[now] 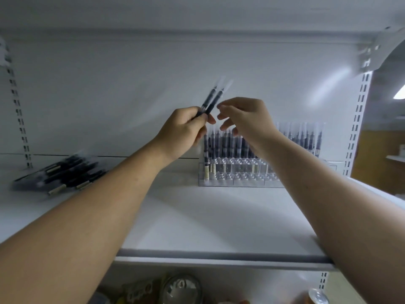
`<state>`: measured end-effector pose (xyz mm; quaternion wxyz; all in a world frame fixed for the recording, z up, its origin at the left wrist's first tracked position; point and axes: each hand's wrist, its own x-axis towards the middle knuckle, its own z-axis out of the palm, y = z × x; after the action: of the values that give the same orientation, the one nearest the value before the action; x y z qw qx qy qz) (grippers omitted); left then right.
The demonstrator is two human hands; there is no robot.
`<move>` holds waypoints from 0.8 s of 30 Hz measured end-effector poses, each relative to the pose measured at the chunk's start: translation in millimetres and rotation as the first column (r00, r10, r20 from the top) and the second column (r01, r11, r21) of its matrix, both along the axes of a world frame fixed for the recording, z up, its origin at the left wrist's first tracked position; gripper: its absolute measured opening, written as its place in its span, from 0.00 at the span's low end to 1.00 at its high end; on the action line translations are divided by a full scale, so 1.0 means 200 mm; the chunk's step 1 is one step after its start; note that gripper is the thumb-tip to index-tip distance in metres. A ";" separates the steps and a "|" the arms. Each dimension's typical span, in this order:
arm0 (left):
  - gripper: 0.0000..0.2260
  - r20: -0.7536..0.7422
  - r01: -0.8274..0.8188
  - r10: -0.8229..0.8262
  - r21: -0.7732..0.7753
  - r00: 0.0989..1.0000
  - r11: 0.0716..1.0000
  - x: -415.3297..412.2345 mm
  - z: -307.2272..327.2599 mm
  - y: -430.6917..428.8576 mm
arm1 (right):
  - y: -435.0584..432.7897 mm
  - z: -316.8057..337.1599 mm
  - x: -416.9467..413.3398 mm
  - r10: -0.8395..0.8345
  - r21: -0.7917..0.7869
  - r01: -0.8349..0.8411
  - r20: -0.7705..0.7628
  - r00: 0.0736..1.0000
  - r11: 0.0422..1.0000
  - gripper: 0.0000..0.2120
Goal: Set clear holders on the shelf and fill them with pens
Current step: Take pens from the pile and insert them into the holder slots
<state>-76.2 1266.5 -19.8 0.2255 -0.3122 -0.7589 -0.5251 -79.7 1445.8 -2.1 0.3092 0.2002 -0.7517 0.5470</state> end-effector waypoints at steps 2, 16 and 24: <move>0.12 -0.006 -0.011 0.011 -0.007 1.000 1.000 -0.01 0.00 0.00 | -0.01 0.00 0.00 0.130 -0.090 -0.125 0.048 0.990 0.988 0.07; 0.14 -0.009 -0.023 0.023 -0.052 1.000 0.998 0.00 -0.01 0.00 | -0.01 0.03 0.02 0.157 -0.291 -0.165 -0.049 0.986 0.942 0.08; 0.13 -0.073 -0.077 0.071 -0.070 0.995 0.995 -0.02 -0.01 -0.01 | 0.03 0.01 -0.01 -0.122 0.115 0.145 -0.183 0.975 0.983 0.10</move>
<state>-80.7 1264.1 -21.4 0.2600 -0.3102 -0.7801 -0.4771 -82.3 1451.4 -0.3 0.3969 0.2158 -0.7667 0.4561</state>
